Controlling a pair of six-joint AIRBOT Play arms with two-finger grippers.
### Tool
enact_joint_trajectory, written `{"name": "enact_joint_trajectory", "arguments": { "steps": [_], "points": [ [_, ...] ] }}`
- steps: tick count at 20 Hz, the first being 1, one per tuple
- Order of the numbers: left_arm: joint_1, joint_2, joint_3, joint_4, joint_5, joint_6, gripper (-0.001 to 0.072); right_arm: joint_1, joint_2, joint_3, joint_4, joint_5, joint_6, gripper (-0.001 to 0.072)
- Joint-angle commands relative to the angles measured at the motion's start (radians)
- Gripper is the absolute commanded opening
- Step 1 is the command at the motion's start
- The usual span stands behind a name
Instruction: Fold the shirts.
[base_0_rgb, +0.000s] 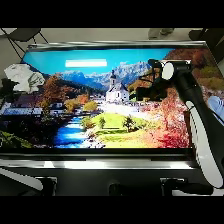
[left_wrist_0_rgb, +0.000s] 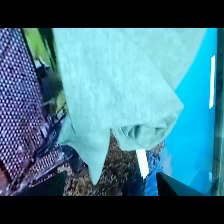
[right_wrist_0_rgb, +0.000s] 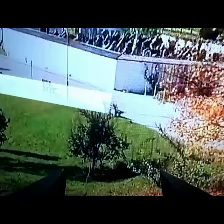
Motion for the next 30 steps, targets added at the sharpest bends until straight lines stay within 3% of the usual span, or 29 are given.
{"name": "enact_joint_trajectory", "arguments": {
  "steps": [1,6,13,14,17,19,24,25,27,30],
  "points": [
    [-0.002,-0.071,0.000,-0.054,0.152,0.001,0.0672,0.001,0.000,0.000,0.005,-0.009,0.020,0.0671],
    [-0.045,-0.146,0.008,-0.362,0.331,0.204,0.0720,0.002,0.000,0.000,0.019,-0.018,0.026,0.0672],
    [-0.088,-0.199,0.030,-0.423,0.478,0.208,0.0709,0.002,0.000,0.000,0.057,0.027,0.051,0.0672],
    [-0.093,-0.200,0.030,-0.423,0.502,0.211,0.0589,0.002,0.000,0.000,0.057,0.039,0.051,0.0672],
    [-0.095,-0.202,0.030,-0.423,0.486,0.211,0.0032,0.002,0.000,0.000,0.056,0.064,0.051,0.0673],
    [-0.090,-0.187,0.031,-0.423,0.413,0.252,0.0025,0.002,0.000,0.000,0.046,0.063,0.035,0.0673],
    [-0.119,0.068,0.030,-0.421,0.355,0.752,0.0023,0.002,0.032,0.002,-0.083,0.060,-0.048,0.0673],
    [-0.129,0.146,0.027,-0.416,0.324,0.816,0.0023,0.002,0.051,0.002,-0.117,0.059,-0.048,0.0673],
    [-0.162,0.328,0.000,-0.375,0.280,0.866,0.0023,0.002,0.101,0.003,-0.163,0.060,-0.048,0.0672],
    [-0.240,0.621,-0.079,-0.200,0.236,0.869,0.0023,0.002,0.201,0.003,-0.196,0.068,-0.056,0.0672]
  ]
}}
